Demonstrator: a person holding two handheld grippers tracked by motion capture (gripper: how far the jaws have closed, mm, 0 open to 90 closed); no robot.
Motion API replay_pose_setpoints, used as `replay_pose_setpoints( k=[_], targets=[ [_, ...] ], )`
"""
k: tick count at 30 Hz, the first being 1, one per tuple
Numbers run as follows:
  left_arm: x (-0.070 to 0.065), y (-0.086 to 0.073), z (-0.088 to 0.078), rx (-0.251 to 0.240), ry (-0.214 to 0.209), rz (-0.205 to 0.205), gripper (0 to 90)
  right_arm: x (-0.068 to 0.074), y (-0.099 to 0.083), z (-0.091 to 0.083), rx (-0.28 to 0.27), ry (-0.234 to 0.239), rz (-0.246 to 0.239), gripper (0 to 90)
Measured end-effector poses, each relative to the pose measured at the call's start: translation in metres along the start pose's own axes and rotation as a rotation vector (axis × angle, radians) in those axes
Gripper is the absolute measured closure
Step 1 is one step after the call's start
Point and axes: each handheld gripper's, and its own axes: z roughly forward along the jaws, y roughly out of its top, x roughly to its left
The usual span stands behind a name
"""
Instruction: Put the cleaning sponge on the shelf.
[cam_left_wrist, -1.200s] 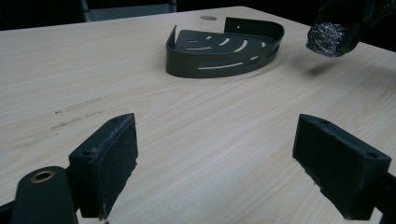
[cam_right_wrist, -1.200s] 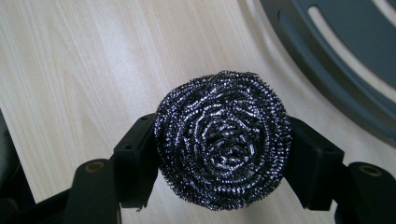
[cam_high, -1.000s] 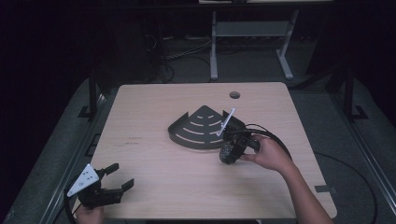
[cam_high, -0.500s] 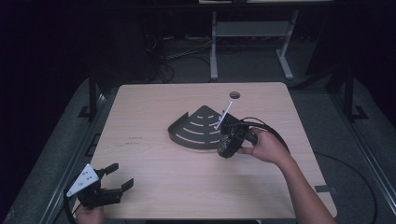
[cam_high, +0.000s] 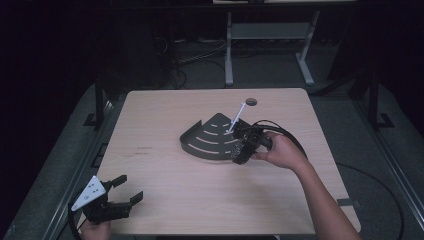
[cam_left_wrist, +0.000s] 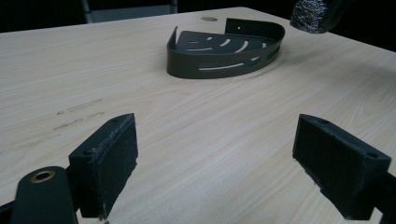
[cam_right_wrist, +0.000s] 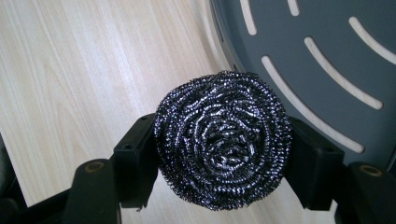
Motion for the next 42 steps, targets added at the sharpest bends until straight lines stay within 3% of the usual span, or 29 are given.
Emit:
replay_pose_setpoints(
  k=[10, 21, 30, 42],
  targets=[
    [0.001, 0.000, -0.001, -0.004, 0.003, -0.001, 13.3, -0.011, 0.012, 0.003, 0.017, -0.008, 0.007, 33.4],
    [0.002, 0.000, -0.002, -0.003, 0.004, -0.003, 13.3, -0.025, 0.023, 0.003, 0.001, -0.004, 0.031, 33.4],
    [0.002, 0.000, 0.000, -0.002, 0.001, -0.004, 13.3, -0.042, 0.025, 0.010, -0.031, 0.013, 0.081, 33.4],
    [0.003, 0.000, 0.000, -0.018, -0.004, -0.018, 13.3, -0.053, 0.039, 0.014, -0.031, 0.005, 0.089, 33.3]
  ],
)
